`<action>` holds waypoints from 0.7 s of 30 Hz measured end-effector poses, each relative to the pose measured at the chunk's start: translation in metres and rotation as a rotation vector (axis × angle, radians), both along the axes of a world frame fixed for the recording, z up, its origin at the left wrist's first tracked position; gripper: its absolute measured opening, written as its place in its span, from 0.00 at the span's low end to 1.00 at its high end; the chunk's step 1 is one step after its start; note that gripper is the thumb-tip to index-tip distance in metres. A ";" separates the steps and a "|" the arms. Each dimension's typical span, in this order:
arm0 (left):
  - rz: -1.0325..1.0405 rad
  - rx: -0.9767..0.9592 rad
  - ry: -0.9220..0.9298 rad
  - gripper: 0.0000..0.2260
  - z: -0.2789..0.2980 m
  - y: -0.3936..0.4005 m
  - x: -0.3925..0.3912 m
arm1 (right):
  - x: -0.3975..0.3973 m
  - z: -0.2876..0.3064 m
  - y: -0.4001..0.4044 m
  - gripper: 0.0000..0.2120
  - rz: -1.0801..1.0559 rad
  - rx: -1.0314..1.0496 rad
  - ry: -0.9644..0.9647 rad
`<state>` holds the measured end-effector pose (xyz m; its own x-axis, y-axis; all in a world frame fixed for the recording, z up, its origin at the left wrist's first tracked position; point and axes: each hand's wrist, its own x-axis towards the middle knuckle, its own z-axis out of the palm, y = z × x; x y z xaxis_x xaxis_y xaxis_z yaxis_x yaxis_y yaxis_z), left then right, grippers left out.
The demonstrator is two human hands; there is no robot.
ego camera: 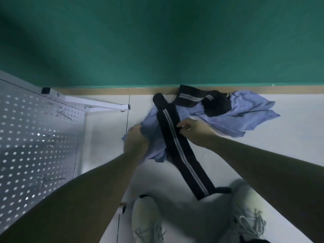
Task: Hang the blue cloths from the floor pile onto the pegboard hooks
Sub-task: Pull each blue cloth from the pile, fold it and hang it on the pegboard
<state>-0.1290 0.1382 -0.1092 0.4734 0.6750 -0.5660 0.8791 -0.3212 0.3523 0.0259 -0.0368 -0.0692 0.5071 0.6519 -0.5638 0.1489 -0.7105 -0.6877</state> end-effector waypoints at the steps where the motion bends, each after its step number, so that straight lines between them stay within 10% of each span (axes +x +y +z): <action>1: 0.016 0.015 0.004 0.23 -0.006 0.006 -0.002 | -0.005 -0.005 0.004 0.14 0.007 0.020 -0.023; 11: 0.003 0.088 0.016 0.14 -0.006 0.023 -0.014 | -0.019 -0.033 0.025 0.11 -0.024 -0.068 -0.072; 15: 0.081 -0.031 -0.251 0.02 0.017 0.026 -0.020 | -0.019 -0.018 0.021 0.11 0.013 -0.067 0.015; 21: -0.084 -0.116 -0.546 0.12 0.114 0.013 0.000 | -0.013 0.064 0.030 0.23 0.077 0.135 -0.089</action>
<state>-0.1286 0.1516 0.0046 0.7677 0.5704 -0.2920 0.5326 -0.3146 0.7857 0.0128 -0.0071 -0.0053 0.4968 0.7578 -0.4231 0.2641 -0.5964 -0.7580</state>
